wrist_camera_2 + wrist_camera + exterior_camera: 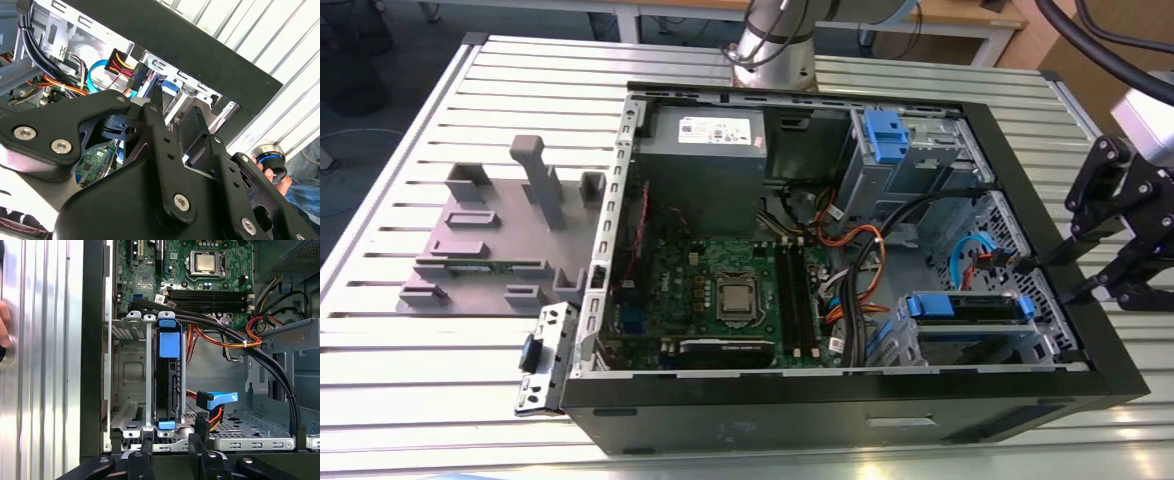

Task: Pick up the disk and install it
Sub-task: 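Insert the first disk wire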

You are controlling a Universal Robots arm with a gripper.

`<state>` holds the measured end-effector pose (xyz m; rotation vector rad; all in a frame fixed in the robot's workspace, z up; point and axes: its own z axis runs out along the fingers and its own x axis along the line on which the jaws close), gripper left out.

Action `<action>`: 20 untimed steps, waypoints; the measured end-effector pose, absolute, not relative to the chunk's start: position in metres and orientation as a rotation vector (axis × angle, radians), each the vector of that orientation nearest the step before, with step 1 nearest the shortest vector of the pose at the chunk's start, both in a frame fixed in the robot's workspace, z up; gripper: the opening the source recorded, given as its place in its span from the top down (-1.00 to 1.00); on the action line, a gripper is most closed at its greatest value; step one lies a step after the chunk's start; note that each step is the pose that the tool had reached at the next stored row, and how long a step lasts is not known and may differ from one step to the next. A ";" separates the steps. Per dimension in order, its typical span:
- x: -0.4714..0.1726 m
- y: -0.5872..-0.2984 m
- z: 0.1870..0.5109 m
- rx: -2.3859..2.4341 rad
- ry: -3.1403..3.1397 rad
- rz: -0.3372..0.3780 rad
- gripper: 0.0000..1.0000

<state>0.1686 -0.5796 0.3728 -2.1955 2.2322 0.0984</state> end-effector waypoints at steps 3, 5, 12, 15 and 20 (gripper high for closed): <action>0.170 -0.580 0.373 -2.195 2.232 0.098 0.17; 0.170 -0.580 0.373 -2.195 2.232 0.098 0.17; 0.173 -0.580 0.372 -2.195 2.232 0.098 0.17; 0.174 -0.579 0.372 -2.195 2.232 0.098 0.17; 0.175 -0.579 0.372 -2.195 2.232 0.098 0.17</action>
